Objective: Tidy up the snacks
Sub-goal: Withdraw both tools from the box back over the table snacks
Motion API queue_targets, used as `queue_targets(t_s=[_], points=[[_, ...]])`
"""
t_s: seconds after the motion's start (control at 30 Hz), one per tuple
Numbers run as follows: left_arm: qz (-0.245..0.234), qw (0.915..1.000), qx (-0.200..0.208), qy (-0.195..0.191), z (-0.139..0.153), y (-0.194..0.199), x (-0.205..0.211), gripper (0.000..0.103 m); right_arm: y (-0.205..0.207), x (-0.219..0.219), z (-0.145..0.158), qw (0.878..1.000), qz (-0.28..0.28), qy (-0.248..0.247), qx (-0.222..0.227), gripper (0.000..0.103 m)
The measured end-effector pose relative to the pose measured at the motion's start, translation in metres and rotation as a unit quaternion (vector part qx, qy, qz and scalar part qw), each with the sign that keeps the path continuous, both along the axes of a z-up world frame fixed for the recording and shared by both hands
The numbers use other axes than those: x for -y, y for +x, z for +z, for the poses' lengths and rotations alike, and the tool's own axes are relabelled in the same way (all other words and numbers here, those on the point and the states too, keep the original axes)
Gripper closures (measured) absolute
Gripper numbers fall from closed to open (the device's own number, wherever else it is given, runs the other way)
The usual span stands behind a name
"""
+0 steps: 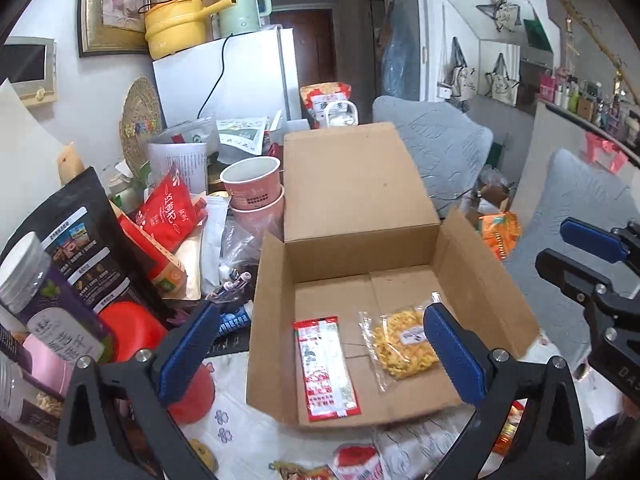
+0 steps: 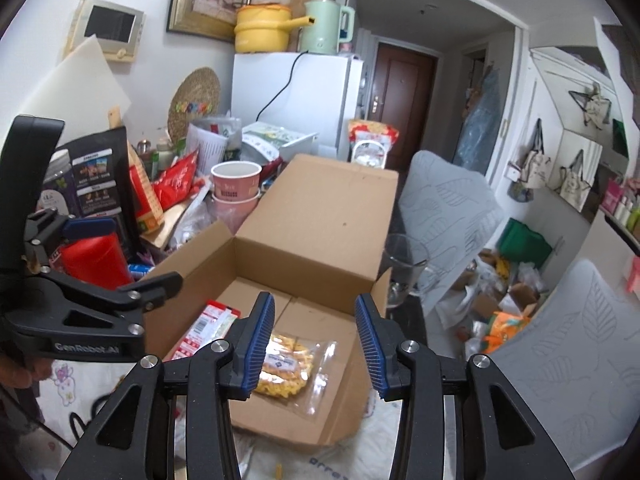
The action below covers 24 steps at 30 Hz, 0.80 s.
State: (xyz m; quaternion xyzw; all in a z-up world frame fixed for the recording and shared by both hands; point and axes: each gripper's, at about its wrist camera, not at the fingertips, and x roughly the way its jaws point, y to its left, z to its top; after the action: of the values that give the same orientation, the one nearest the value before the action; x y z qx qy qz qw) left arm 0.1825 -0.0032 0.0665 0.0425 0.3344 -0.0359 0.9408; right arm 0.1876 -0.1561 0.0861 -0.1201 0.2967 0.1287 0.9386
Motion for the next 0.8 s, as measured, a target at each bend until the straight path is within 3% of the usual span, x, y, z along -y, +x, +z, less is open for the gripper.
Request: queue_targets(t_s=[0.47, 0.8], points=[[-0.014, 0.999, 0.042, -0.005, 0.037, -0.069, -0.003, 0.0, -0.066, 0.014, 0.032, 0.999, -0.007, 0.021, 0.033, 0.053], [-0.04, 0.9975, 0.058, -0.008, 0.046, -0.117, -0.001, 0.0, -0.112, 0.014, 0.044, 0.998, -0.002, 0.029, 0.048, 0.038]])
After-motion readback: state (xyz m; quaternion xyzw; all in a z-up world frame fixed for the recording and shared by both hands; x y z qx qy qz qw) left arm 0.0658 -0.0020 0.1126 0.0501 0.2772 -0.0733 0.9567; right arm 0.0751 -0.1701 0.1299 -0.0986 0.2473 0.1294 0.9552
